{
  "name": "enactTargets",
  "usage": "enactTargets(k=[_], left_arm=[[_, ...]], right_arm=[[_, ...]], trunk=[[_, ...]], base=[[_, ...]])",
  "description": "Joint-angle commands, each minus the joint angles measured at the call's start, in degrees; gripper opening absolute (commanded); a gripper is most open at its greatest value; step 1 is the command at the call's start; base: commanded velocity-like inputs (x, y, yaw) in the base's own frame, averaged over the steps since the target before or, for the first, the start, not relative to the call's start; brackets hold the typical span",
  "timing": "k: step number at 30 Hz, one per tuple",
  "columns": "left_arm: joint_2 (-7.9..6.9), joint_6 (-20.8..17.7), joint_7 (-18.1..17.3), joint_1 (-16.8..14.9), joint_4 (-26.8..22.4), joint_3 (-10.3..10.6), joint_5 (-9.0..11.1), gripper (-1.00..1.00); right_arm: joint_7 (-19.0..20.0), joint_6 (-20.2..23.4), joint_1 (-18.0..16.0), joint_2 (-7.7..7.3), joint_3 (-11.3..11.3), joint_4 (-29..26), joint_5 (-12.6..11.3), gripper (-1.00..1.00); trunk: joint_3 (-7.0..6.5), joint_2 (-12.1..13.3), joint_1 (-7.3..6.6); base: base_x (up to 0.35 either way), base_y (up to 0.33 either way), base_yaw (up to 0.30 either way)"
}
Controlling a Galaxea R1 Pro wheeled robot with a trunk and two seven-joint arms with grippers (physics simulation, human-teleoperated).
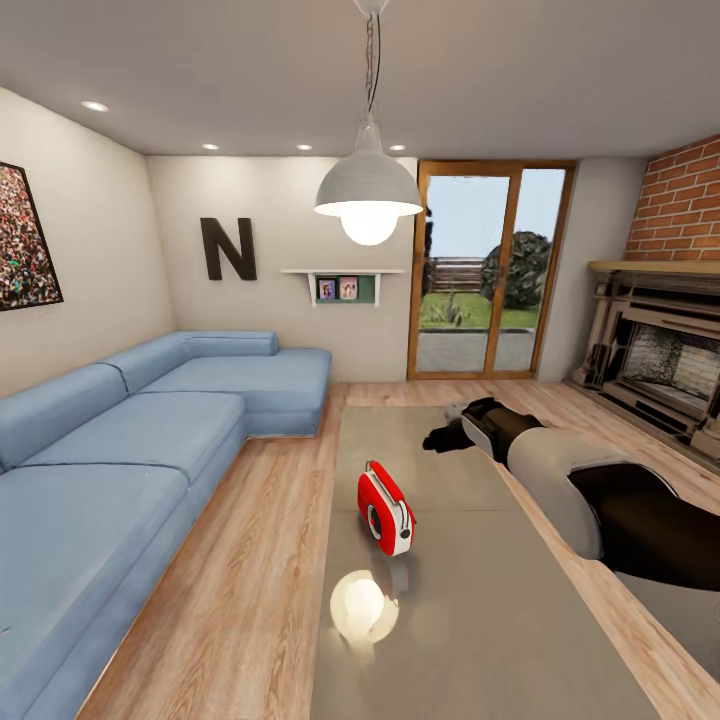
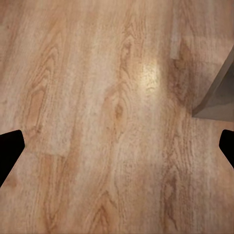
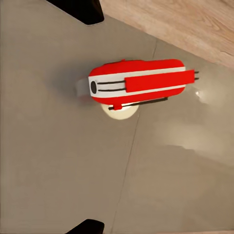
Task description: Turn on the radio receiver that's on the table in the living room.
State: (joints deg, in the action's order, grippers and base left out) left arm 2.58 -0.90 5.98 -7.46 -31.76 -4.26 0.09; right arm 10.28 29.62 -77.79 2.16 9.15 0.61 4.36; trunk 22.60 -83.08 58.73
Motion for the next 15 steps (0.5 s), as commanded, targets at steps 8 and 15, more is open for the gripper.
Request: enactTargets(k=[8,15], left_arm=[[0.08,-0.1,0.0,0.0,0.0,0.0,0.0,1.0],[0.16,-0.1,0.0,0.0,0.0,0.0,0.0,1.0]], right_arm=[[5.9,0.0,0.0,0.05,0.5,0.0,0.8,1.0],[7.4,0.0,0.0,0.04,0.7,-0.1,1.7,1.0]], trunk=[[0.0,0.0,0.0],[0.03,0.0,0.0]], base=[[0.0,0.0,0.0],[0.0,0.0,0.0]])
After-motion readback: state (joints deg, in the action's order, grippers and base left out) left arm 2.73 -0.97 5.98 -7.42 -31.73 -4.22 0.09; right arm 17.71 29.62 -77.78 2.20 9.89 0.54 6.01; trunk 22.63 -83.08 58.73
